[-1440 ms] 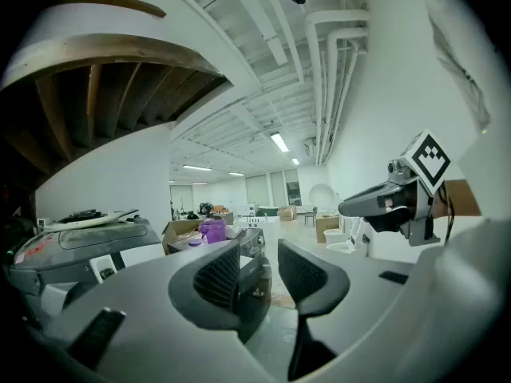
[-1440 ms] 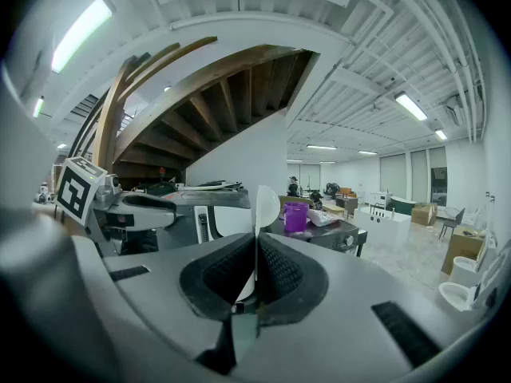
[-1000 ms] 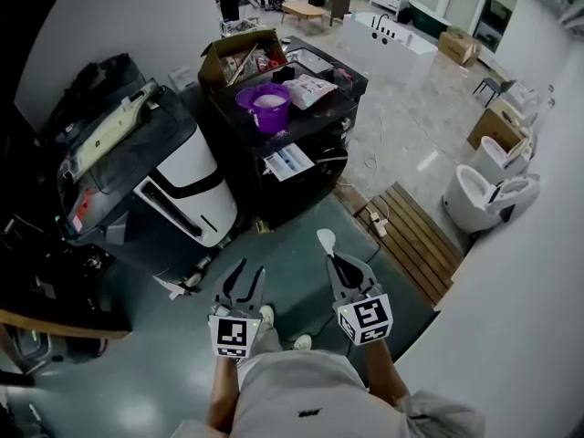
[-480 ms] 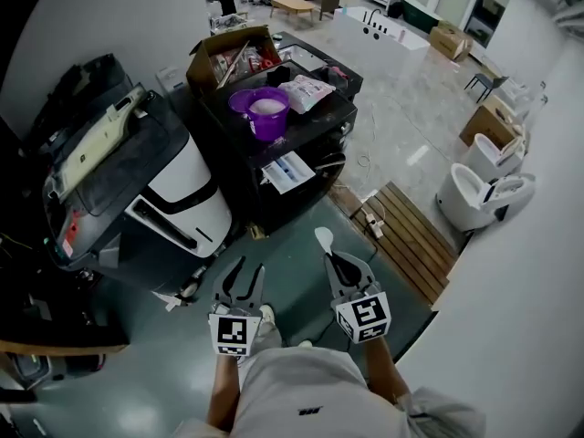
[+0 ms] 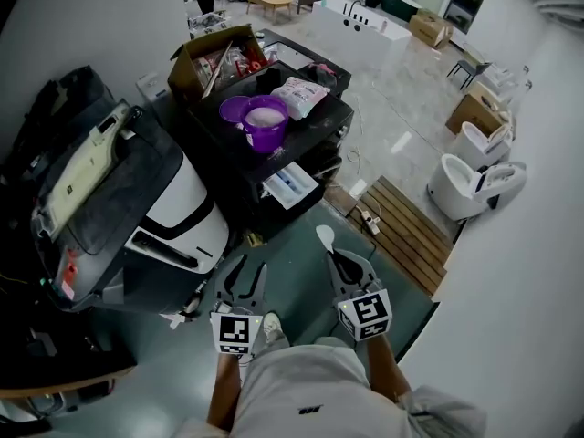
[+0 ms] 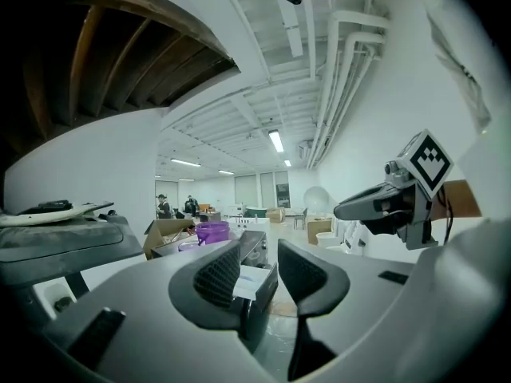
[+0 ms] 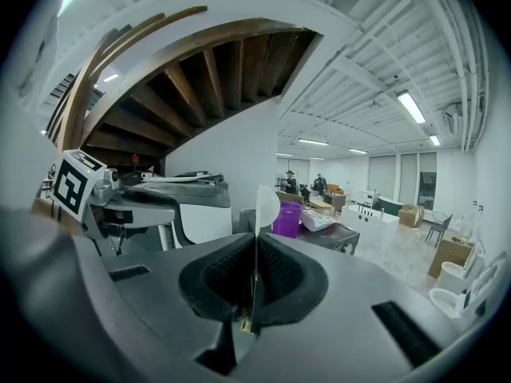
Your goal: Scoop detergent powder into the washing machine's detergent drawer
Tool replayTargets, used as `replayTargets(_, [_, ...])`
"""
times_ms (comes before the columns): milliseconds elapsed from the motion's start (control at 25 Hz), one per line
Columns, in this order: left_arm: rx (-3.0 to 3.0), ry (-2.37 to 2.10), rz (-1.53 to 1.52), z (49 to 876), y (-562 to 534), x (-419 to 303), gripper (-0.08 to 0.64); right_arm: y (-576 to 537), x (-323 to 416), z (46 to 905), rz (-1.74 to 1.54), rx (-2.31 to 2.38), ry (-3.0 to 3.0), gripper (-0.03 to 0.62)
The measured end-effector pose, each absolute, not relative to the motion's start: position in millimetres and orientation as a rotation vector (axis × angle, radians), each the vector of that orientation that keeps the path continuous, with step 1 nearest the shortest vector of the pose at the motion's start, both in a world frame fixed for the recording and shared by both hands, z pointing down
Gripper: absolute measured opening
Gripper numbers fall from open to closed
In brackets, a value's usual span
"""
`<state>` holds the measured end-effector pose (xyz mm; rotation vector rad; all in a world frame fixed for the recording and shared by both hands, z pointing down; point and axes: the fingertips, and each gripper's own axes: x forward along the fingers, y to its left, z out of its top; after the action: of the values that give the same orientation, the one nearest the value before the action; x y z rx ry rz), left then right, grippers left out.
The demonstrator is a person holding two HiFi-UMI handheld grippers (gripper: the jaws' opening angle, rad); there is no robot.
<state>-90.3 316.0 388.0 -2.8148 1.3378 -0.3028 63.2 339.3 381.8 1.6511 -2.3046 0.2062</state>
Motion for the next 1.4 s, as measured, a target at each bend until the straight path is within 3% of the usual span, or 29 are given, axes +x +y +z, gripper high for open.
replayTargets(480, [-2.855,1.313,-0.306,396.4,249.5,-110.5,0.161,279.9,42.9,392.8,0.239,1.662,-2.261,0.009])
replayTargets(1400, [-2.728,1.497,-0.370,394.6,144.6,-41.8,0.161,154.8,110.3,404.7,0.258,1.500,-2.408,0.009])
